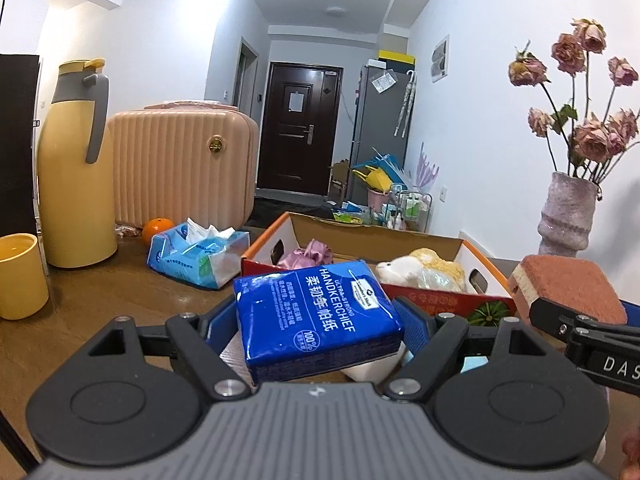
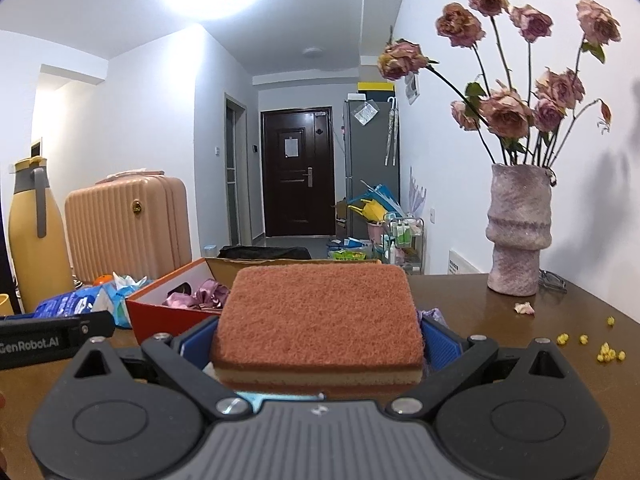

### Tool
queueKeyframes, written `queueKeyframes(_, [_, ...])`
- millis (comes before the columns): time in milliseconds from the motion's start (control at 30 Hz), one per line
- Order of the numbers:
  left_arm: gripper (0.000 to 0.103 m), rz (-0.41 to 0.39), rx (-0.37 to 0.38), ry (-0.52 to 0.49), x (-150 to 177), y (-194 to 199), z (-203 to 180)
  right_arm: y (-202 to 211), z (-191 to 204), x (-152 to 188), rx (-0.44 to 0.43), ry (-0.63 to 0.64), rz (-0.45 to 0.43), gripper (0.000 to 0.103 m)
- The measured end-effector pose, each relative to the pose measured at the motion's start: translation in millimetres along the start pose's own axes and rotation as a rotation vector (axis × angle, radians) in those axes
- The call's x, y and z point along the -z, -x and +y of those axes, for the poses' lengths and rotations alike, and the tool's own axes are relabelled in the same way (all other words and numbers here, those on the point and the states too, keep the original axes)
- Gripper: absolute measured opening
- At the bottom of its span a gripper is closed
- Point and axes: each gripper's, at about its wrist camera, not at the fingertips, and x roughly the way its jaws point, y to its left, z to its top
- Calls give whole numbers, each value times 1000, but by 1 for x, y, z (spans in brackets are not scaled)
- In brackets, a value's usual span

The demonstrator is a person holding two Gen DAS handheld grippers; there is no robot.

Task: Organize soft objects
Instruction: 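Carry the tissue pack in the left gripper while the right gripper carries the sponge over the box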

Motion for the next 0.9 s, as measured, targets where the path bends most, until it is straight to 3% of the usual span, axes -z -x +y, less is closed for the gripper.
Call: queueKeyframes(900, [82,-14,-36,43,-33,-66,4,-63,15,-37,-14,23,-4,102])
